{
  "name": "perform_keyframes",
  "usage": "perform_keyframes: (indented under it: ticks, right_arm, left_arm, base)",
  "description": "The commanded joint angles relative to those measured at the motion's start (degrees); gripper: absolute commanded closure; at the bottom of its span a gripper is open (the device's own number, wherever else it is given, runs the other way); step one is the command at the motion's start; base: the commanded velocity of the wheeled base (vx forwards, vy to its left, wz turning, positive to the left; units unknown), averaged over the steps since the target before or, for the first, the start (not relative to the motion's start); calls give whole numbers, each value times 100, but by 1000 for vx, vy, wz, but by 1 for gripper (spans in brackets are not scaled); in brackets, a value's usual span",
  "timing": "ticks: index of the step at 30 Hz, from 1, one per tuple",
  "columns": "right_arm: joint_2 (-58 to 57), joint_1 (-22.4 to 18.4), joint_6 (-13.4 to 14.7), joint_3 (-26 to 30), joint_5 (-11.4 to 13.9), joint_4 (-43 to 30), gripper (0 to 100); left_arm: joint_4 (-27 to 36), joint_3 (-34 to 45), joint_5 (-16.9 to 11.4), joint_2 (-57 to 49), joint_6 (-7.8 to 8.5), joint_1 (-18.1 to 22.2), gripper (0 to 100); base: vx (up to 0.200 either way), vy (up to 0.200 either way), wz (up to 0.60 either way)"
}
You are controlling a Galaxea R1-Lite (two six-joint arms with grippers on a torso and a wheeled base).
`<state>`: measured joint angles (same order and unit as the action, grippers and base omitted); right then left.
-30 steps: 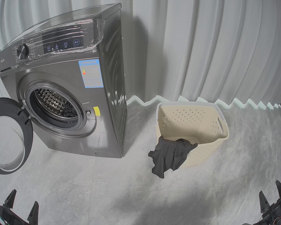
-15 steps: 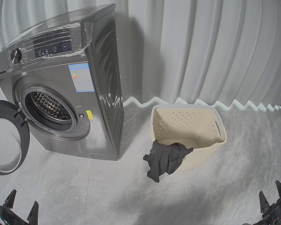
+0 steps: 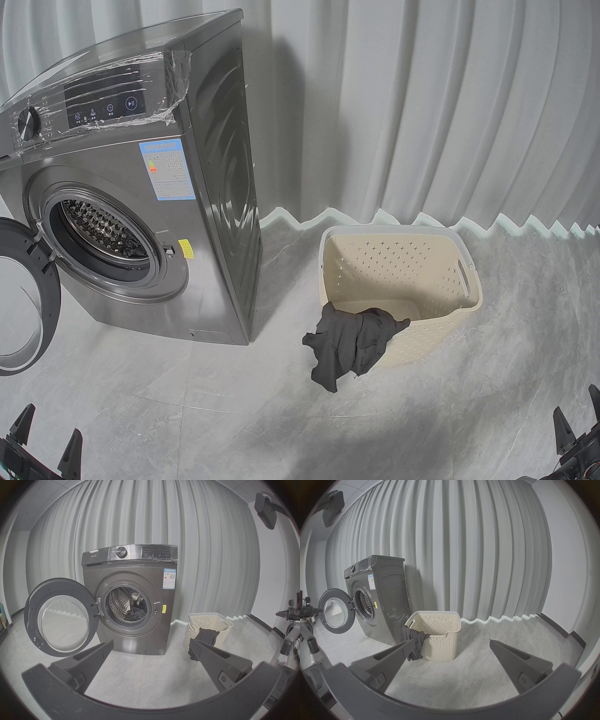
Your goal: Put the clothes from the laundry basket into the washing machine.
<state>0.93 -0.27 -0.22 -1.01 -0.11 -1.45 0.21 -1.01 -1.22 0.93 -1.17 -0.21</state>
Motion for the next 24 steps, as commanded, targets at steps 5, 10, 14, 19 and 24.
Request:
perform_keyframes:
  ticks: [5,10,14,19,24]
  right_arm:
    - [-93,9,4,40,29,-4,0]
    - [-93,9,13,13,99,13,0]
    - [-5,53,233,-1068,354,57,0]
    - [1103,97,233,-1701,1066,-778,0]
    - [2729,132,127,-1718,1769,-488,0]
  left_arm:
    - [-3,92,-36,-93,73,3,0]
    - [-3,92,-63,-93,91,3,0]
    - [-3,92,-45,-93,64,3,0]
    - [-3,92,-54,-93,82,3,0]
    - [-3,92,-36,-93,29,3,0]
  base:
    - [0,0,0]
    - [0,0,0]
    - [150,0,0]
    - [120,0,0]
    - [0,0,0]
